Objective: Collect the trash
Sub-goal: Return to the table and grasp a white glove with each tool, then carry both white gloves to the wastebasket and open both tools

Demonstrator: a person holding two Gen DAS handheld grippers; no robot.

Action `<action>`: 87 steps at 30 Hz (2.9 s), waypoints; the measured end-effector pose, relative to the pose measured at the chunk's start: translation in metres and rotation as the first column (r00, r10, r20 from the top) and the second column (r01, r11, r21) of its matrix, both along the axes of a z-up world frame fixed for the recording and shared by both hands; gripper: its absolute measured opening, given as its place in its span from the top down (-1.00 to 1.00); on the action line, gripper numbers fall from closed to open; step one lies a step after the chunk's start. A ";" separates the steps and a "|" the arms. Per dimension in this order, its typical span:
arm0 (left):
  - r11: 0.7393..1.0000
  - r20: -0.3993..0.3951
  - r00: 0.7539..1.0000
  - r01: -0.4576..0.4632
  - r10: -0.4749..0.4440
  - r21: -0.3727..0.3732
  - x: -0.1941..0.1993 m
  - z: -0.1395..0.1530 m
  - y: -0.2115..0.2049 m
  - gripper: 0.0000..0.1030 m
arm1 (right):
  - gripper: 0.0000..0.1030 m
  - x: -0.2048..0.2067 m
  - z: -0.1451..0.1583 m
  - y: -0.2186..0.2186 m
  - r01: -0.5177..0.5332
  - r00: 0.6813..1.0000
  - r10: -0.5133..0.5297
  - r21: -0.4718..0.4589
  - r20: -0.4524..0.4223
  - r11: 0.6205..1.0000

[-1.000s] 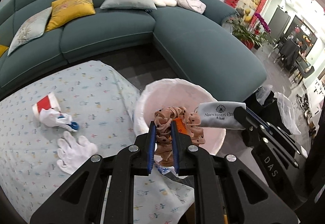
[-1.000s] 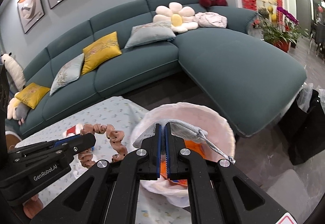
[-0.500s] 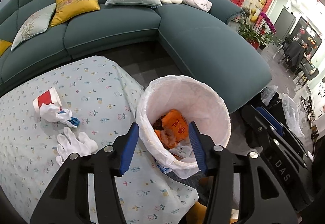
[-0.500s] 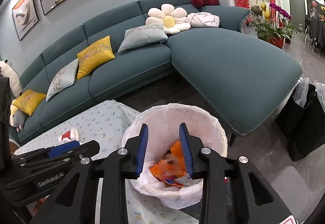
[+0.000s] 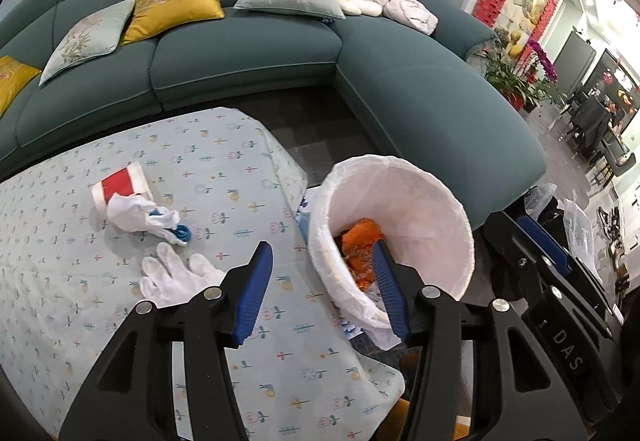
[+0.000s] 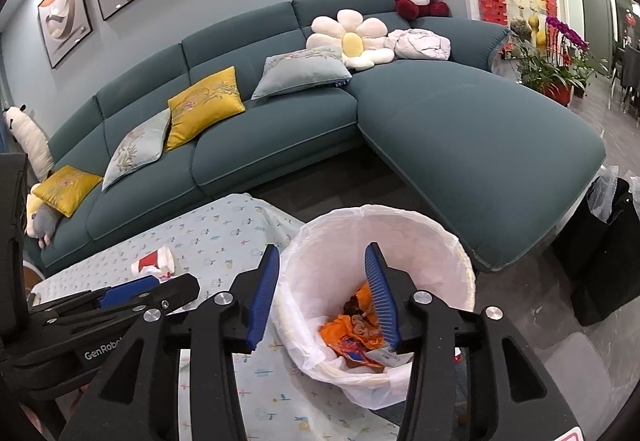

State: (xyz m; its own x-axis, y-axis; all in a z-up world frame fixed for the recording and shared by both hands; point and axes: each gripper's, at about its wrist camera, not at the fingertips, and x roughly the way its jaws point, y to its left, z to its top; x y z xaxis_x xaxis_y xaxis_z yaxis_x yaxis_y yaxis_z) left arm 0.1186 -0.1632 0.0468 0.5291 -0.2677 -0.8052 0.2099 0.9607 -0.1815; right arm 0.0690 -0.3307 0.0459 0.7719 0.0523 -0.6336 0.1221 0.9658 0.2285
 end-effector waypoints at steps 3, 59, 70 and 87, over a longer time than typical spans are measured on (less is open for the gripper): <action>1.000 -0.003 1.000 -0.021 0.021 -0.001 -0.001 -0.002 0.012 -0.01 | 0.14 0.002 0.000 0.010 -0.016 1.000 0.016 0.002 -0.007 1.000; 0.936 -0.160 0.925 -0.351 0.345 -0.013 0.109 -0.109 0.189 -0.52 | 0.02 0.078 -0.168 0.207 -0.293 0.895 0.305 0.087 -0.325 0.952; 0.949 -0.212 0.928 -0.315 0.307 -0.003 0.084 -0.138 0.193 0.67 | 0.83 0.069 -0.165 0.198 -0.292 0.900 0.317 0.125 -0.301 0.948; 0.961 -0.058 0.961 -0.273 0.271 -0.032 0.054 -0.040 0.161 0.72 | 0.86 0.050 -0.060 0.139 -0.233 0.964 0.239 0.059 -0.118 0.971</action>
State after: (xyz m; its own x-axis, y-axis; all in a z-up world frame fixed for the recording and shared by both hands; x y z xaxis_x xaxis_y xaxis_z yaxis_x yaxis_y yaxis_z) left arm 0.1731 -0.0019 0.0071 0.5436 -0.1513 -0.8256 -0.0696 0.9721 -0.2239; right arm 0.1194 -0.1916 -0.0144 0.6501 0.2535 -0.7164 -0.0781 0.9600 0.2688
